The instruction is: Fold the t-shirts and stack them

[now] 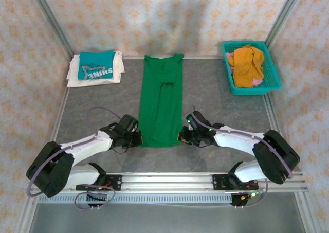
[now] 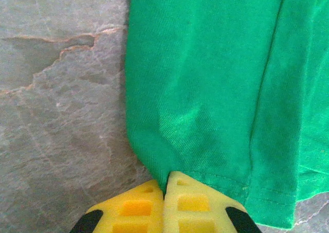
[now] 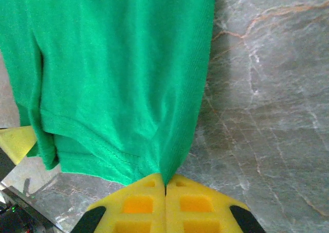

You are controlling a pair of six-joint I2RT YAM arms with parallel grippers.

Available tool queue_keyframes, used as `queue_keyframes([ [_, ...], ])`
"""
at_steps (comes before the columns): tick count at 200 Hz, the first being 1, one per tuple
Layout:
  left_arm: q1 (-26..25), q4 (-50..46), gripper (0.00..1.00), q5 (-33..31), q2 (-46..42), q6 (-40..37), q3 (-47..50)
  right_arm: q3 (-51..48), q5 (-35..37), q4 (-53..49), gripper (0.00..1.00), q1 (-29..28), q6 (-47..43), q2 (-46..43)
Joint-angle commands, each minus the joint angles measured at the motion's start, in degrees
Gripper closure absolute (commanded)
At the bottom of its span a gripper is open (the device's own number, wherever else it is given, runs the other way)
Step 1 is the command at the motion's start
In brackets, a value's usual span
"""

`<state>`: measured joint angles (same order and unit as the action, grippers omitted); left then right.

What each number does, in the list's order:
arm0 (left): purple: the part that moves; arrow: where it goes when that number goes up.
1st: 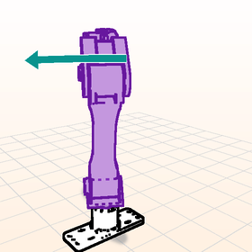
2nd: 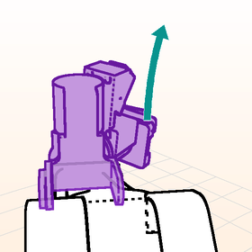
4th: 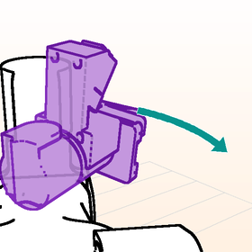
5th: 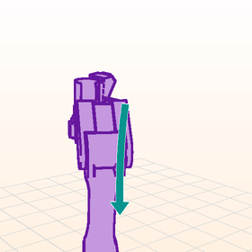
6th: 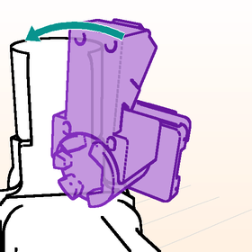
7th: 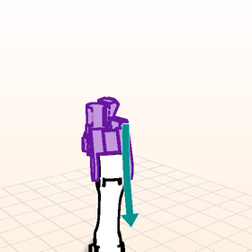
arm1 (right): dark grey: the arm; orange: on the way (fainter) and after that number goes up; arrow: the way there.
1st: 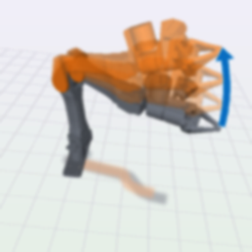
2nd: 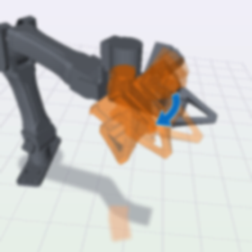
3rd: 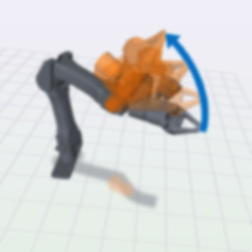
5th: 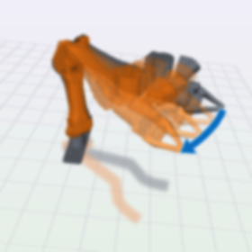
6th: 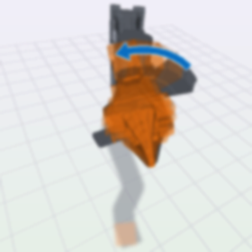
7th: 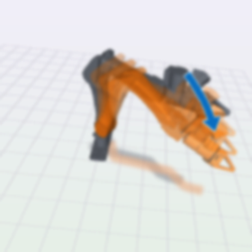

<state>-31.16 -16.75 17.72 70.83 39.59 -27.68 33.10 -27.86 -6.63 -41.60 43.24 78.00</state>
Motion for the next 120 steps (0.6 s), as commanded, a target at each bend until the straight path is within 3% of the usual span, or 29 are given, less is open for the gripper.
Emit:
queue_keyframes([
  [1, -0.9, -5.8, 1.0, -2.8, -2.1, -1.8, 1.1, -2.7, -0.5, 1.3, 1.0, -0.2, -1.8, -1.3],
  [80, -7.0, -10.9, 1.0, -5.3, -8.6, 2.6, 3.9, -12.5, -4.1, 1.8, 1.0, -1.5, -0.4, -12.6],
  [120, -7.3, -11.7, 1.0, -5.8, -13.9, 4.4, 5.2, -14.9, -5.2, -0.4, 1.0, -2.4, -1.5, -18.9],
])
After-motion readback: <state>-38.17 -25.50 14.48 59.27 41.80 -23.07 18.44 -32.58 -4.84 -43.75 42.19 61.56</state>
